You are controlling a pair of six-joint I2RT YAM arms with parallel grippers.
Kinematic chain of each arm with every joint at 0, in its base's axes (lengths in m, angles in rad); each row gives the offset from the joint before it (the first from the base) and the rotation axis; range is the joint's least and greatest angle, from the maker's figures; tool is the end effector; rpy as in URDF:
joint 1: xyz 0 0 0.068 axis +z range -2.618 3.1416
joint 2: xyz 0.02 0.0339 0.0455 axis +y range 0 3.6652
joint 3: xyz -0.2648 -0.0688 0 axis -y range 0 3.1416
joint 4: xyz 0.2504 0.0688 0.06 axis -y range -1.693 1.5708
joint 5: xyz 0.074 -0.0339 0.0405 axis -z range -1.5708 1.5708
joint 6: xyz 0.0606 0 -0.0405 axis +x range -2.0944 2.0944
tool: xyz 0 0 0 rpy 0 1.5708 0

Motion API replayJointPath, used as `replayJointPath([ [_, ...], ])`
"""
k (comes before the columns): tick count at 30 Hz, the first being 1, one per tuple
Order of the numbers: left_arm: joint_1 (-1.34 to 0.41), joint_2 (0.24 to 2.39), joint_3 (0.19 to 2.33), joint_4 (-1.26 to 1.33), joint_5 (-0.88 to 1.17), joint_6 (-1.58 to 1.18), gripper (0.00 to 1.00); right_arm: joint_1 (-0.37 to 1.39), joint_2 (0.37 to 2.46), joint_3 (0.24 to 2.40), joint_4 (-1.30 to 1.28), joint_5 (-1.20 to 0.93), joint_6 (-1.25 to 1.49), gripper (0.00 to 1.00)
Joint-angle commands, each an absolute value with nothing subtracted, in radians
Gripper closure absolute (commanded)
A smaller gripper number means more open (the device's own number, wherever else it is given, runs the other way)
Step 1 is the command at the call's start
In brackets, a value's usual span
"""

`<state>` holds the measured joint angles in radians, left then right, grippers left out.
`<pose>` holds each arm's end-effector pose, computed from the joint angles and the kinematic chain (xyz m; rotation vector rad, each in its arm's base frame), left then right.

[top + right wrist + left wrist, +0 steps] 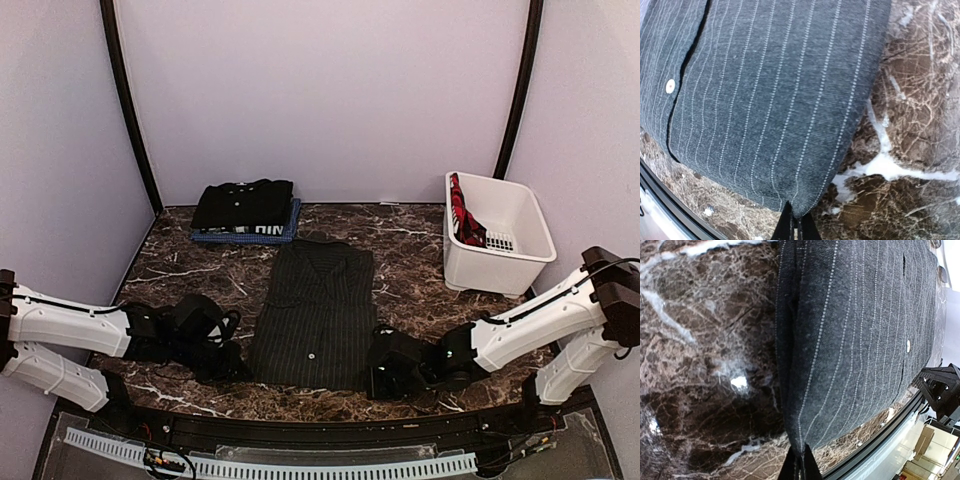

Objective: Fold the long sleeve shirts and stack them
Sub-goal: Pick up the 2/3-rectangle-folded shirt from the center of the board.

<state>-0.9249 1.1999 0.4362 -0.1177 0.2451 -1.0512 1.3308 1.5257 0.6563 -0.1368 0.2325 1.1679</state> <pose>0.1272 -0.1932 0.1280 -0.0527 2.7822 -1.0218 0.0817 0.2751 0.1131 -0.1274 2.6750 0.6378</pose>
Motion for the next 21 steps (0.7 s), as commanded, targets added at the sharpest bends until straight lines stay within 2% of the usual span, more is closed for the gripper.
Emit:
replayJointPath([
  [1, -0.95, 1.157, 0.453, -0.18, 0.243, -1.042, 1.0, 1.353, 1.455, 0.665, -0.205, 0.256, 1.178, 1.0],
  [12, -1.085, 0.964, 0.49, -0.329, 0.191, -1.15, 1.0, 1.428, 1.251, 0.685, -0.376, 0.301, 1.22, 1.0],
  [21, -1.231, 0.864, 0.613, -0.446, 0.088, -1.229, 1.0, 1.52, 1.197, 0.813, -0.541, 0.37, 1.283, 1.0],
])
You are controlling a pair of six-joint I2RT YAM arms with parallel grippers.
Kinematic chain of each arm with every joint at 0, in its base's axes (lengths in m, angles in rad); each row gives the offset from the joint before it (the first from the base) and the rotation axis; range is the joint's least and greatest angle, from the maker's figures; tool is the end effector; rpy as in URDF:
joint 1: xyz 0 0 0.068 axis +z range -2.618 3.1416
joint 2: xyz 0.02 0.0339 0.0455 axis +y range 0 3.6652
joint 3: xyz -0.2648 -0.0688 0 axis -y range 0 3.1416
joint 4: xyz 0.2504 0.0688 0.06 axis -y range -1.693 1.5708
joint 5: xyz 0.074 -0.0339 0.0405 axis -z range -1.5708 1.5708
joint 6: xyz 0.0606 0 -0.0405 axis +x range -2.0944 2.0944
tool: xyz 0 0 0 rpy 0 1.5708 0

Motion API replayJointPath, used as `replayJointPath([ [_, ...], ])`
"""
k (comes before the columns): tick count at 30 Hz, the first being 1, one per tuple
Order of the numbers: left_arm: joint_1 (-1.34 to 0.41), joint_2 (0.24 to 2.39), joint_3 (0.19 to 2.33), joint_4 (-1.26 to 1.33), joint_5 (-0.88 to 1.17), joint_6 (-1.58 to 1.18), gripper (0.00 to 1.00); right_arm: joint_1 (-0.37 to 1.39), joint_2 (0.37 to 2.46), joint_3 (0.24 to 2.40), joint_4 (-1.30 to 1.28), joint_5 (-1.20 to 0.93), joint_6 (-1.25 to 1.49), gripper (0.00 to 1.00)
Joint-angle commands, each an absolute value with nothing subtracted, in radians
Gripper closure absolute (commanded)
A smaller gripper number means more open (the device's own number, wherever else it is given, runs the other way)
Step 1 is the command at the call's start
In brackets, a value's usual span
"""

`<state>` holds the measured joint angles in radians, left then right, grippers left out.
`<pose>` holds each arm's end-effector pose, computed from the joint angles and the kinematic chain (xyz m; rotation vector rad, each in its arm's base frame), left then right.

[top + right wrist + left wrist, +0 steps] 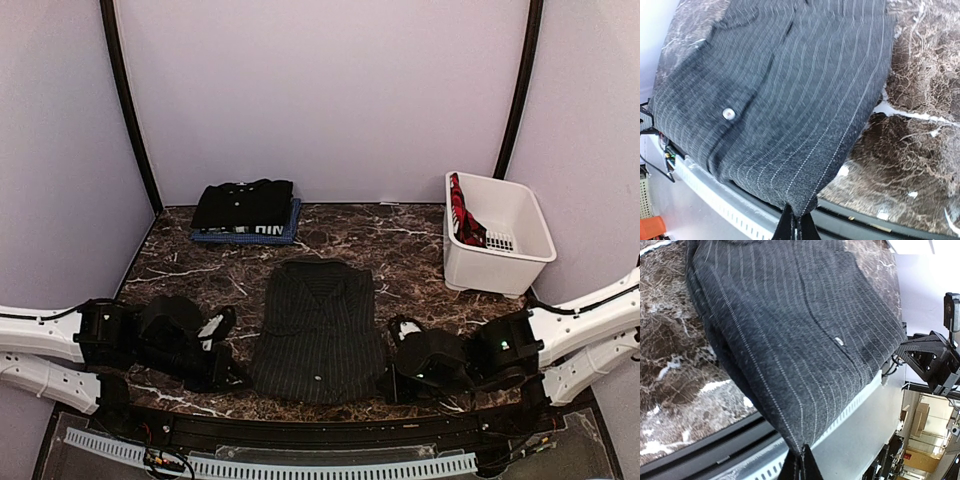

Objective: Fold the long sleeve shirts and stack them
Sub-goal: Pick up the 2/3-rectangle-folded shirt from the center of the board, then fold the 2/3-rectangle-folded shirt at the center of the board.

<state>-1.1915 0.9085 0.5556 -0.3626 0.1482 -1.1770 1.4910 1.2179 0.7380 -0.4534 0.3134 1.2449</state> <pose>0.0709 -0.2021 0.2042 0.1106 2.6919 -1.2121 0.0391 0.2543 0.1938 -0.1854 2.6085 0.7610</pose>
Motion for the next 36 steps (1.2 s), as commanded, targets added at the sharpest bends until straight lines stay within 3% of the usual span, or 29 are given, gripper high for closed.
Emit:
replayJointPath([
  [1, -1.242, 0.857, 0.619, -0.459, 0.076, -1.24, 1.0, 1.524, 1.194, 0.828, -0.556, 0.374, 1.29, 1.0],
  [8, -1.253, 0.801, 0.71, -0.526, 0.015, -1.226, 1.0, 1.505, 1.171, 0.909, -0.605, 0.397, 1.268, 1.0],
  [13, -1.235, 0.83, 0.809, -0.566, -0.057, -1.156, 1.0, 1.361, 1.204, 0.997, -0.597, 0.318, 1.114, 1.0],
  [20, -0.948, 0.938, 0.883, -0.485, 0.161, -0.943, 1.0, 1.116, 1.3, 1.092, -0.523, 0.187, 0.925, 1.0],
  [26, -0.677, 1.141, 0.925, -0.378, 0.306, -0.771, 1.0, 0.88, 1.47, 1.162, -0.388, 0.03, 0.793, 1.0],
  [31, -0.455, 1.415, 0.943, -0.214, 0.423, -0.711, 1.0, 0.724, 1.746, 1.297, -0.318, -0.104, 0.723, 1.0],
  [36, -0.363, 1.739, 1.086, -0.106, 0.517, -0.678, 1.0, 0.648, 2.015, 1.521, -0.348, -0.154, 0.687, 1.0],
])
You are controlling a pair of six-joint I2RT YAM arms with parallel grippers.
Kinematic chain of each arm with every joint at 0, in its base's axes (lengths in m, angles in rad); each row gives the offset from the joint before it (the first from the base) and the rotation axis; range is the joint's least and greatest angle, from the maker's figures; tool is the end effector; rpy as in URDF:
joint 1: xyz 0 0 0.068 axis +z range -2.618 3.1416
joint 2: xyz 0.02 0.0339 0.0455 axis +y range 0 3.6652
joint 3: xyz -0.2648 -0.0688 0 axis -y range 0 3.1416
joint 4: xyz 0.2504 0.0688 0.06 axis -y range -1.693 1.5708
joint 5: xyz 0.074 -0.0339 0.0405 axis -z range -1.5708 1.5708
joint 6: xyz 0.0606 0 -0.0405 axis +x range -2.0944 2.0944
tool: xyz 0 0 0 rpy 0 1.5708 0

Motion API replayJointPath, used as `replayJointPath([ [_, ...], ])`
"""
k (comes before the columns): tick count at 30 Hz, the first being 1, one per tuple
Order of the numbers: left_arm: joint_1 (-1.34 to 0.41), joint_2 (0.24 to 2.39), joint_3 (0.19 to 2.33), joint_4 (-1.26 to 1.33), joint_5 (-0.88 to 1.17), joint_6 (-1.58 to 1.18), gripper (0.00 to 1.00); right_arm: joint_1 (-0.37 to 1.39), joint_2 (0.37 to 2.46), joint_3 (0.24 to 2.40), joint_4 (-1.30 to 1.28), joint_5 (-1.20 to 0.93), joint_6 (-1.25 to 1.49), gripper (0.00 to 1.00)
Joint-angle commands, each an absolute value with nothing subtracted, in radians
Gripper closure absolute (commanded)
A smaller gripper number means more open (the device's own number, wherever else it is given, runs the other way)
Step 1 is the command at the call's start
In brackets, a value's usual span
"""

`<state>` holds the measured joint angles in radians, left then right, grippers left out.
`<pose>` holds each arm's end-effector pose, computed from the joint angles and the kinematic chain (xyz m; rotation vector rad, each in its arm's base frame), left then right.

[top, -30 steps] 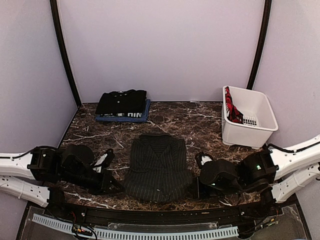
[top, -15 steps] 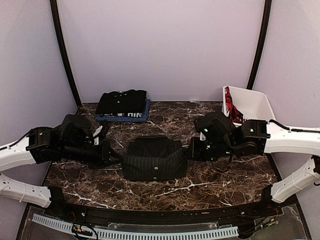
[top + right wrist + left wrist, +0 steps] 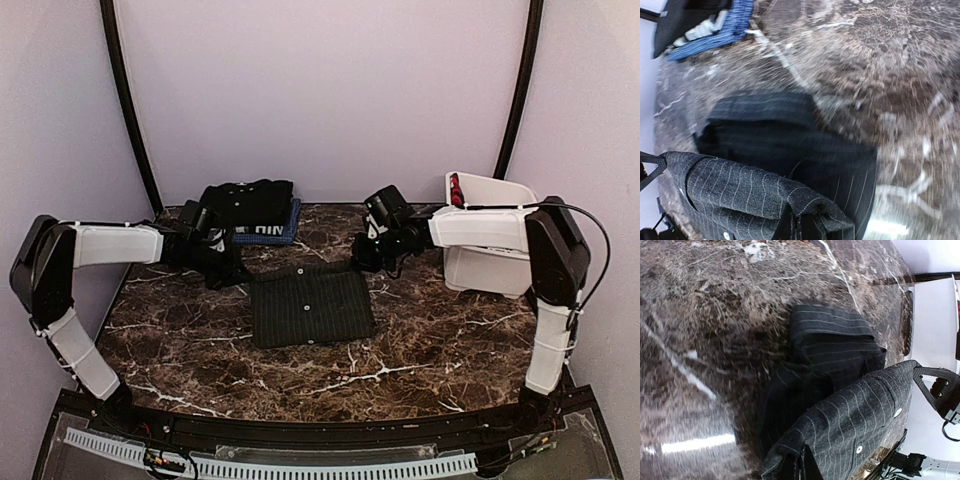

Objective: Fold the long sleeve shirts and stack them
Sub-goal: Fold the 2/3-rectangle-folded shirt at the center of the board.

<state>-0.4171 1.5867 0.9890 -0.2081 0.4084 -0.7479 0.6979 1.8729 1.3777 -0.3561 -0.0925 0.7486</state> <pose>0.3146 -0.1657 0.1935 -0.2092 2.5373 -1.0003 0.3306 0.2846 0.1991 0.0204 2.5659 0.7277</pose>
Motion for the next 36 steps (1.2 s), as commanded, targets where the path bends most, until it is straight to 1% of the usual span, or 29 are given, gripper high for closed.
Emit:
replayJointPath([
  [1, -0.353, 1.775, 1.137, -0.107, 0.524, -0.665, 1.0, 0.639, 2.05, 1.55, -0.353, -0.156, 0.684, 1.0],
  [4, -0.348, 1.886, 1.221, -0.122, 0.542, -0.645, 1.0, 0.628, 2.108, 1.598, -0.373, -0.154, 0.675, 1.0],
  [8, -0.35, 1.881, 1.248, -0.112, 0.559, -0.673, 1.0, 0.624, 2.064, 1.587, -0.373, -0.127, 0.65, 1.0],
  [13, -0.362, 1.834, 1.251, -0.1, 0.555, -0.701, 1.0, 0.621, 1.968, 1.507, -0.349, -0.118, 0.638, 1.0],
  [19, -0.417, 1.844, 1.331, -0.138, 0.518, -0.698, 1.0, 0.621, 1.853, 1.381, -0.31, -0.112, 0.65, 1.0],
  [22, -0.425, 1.87, 1.367, -0.13, 0.516, -0.705, 1.0, 0.621, 1.831, 1.336, -0.291, -0.103, 0.653, 1.0],
  [33, -0.43, 2.137, 1.601, -0.141, 0.557, -0.638, 1.0, 0.545, 1.845, 1.235, -0.269, -0.005, 0.66, 1.0],
  [35, -0.43, 2.184, 1.642, -0.15, 0.563, -0.631, 0.97, 0.529, 1.845, 1.225, -0.268, -0.003, 0.66, 1.0],
  [36, -0.43, 2.207, 1.652, -0.15, 0.567, -0.631, 0.92, 0.525, 1.847, 1.225, -0.274, -0.003, 0.657, 1.0],
])
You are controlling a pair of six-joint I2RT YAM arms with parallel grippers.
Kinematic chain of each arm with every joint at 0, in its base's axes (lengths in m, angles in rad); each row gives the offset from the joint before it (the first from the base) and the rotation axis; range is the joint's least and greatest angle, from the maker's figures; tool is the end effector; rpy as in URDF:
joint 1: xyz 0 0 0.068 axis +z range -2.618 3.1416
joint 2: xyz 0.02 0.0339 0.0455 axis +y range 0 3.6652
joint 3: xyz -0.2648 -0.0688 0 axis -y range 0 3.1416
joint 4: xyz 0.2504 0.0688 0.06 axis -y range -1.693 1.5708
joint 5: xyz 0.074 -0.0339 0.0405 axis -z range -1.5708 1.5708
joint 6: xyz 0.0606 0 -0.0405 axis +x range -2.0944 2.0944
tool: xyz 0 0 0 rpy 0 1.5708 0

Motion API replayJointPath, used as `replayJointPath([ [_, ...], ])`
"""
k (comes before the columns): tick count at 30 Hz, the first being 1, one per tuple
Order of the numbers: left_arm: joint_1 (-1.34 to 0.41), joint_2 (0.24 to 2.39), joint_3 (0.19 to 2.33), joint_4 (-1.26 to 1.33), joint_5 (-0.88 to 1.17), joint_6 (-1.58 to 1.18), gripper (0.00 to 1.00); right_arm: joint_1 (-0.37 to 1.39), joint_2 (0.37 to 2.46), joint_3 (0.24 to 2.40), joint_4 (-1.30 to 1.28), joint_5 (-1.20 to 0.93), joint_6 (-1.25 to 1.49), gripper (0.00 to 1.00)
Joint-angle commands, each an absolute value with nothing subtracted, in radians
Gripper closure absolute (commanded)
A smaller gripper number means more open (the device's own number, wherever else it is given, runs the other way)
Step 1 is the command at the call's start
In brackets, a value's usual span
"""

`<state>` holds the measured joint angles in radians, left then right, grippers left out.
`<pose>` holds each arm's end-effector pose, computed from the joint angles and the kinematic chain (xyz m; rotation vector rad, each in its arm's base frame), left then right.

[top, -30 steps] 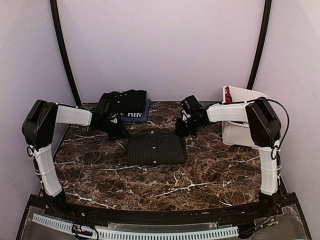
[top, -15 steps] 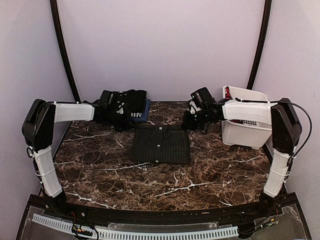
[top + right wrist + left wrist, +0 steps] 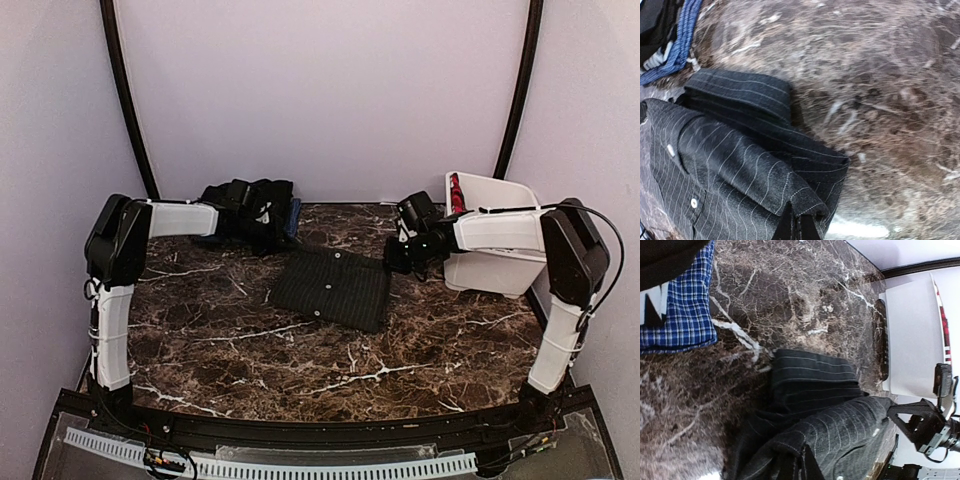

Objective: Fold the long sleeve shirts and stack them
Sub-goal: Fold the 2/3-rectangle-folded shirt at the center of the board, then move the square-folded shirt to the center of the board.

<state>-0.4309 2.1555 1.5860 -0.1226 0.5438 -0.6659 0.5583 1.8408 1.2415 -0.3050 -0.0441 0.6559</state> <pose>0.4469 -0.2400 0.1695 0.0311 2.4278 -1.1626 0.3501 0.2218 0.1713 0.1055 2.5613 0.5526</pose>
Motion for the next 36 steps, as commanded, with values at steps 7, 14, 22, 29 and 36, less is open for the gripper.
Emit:
replayJointPath([
  [7, -0.429, 2.21, 1.747, -0.225, 0.54, -0.6, 0.47, 0.529, 1.768, 1.198, -0.332, 0.073, 0.651, 0.62],
  [14, -0.422, 2.048, 1.565, -0.214, 0.424, -0.6, 0.31, 0.639, 1.685, 1.236, -0.371, 0.16, 0.611, 0.53],
  [22, -0.469, 1.947, 1.265, -0.045, 0.455, -0.674, 0.49, 0.696, 1.957, 1.539, -0.379, 0.073, 0.474, 0.55],
  [29, -0.536, 1.885, 1.056, 0.126, 0.44, -0.784, 0.68, 0.692, 2.15, 1.686, -0.389, 0.062, 0.353, 0.55],
  [36, -0.612, 1.817, 0.936, 0.184, 0.419, -0.855, 0.74, 0.613, 2.195, 1.642, -0.388, 0.05, 0.356, 0.55],
])
